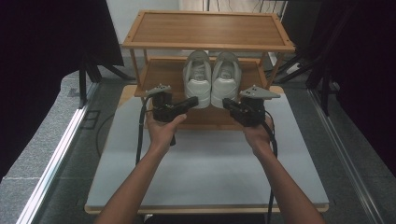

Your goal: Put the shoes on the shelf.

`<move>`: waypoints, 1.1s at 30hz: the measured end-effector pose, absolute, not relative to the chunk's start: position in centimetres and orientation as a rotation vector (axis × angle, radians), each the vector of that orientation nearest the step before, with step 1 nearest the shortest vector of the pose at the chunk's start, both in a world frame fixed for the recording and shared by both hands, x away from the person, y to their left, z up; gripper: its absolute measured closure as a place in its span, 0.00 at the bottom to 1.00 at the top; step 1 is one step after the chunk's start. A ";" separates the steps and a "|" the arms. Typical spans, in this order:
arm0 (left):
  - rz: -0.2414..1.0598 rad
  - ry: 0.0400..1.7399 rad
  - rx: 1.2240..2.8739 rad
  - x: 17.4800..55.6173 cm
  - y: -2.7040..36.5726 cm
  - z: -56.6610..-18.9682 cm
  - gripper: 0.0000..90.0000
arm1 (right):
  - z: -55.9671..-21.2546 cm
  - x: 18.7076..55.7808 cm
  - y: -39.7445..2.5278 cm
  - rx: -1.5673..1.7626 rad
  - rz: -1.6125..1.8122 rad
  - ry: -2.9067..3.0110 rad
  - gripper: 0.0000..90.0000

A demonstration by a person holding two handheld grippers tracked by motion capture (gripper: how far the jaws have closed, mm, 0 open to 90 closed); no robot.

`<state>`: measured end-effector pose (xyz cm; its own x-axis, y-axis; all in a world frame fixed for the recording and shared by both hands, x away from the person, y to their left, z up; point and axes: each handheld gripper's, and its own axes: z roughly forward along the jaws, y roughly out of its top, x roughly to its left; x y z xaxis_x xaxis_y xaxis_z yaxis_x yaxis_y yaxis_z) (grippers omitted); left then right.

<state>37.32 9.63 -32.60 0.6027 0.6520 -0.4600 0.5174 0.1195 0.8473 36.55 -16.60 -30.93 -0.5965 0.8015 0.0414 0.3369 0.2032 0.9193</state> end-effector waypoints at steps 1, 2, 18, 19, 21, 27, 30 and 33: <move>0.130 1.020 1.534 37.3 9.5 -32.5 0.94 | -31.0 36.3 -16.7 1.060 1.379 2.016 0.90; 0.133 1.017 1.538 37.3 9.5 -32.5 0.94 | -31.1 36.2 -16.8 1.059 1.391 2.012 0.89; 0.188 0.922 1.518 32.7 10.6 -33.0 0.78 | -32.4 31.5 -20.1 1.010 1.532 1.933 0.63; 0.194 0.911 1.511 31.9 11.1 -33.5 0.76 | -33.0 30.9 -20.8 1.022 1.556 1.925 0.61; 0.197 0.910 1.510 31.5 11.3 -33.9 0.75 | -33.4 30.5 -21.1 1.032 1.565 1.918 0.61; 0.212 0.941 1.532 29.7 12.1 -37.5 0.66 | -37.7 28.7 -23.7 1.133 1.595 1.893 0.59; 0.233 0.952 1.529 29.1 12.3 -38.7 0.65 | -38.8 28.4 -24.6 1.164 1.587 1.883 0.59; 0.235 0.966 1.544 28.0 12.9 -40.5 0.63 | -41.0 28.0 -26.0 1.224 1.567 1.852 0.59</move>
<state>28.01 12.89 -40.45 0.6299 0.6818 -0.3720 0.4353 0.0868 0.8961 28.03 -25.96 -41.02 -0.5233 0.8243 0.2160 0.3498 -0.0234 0.9366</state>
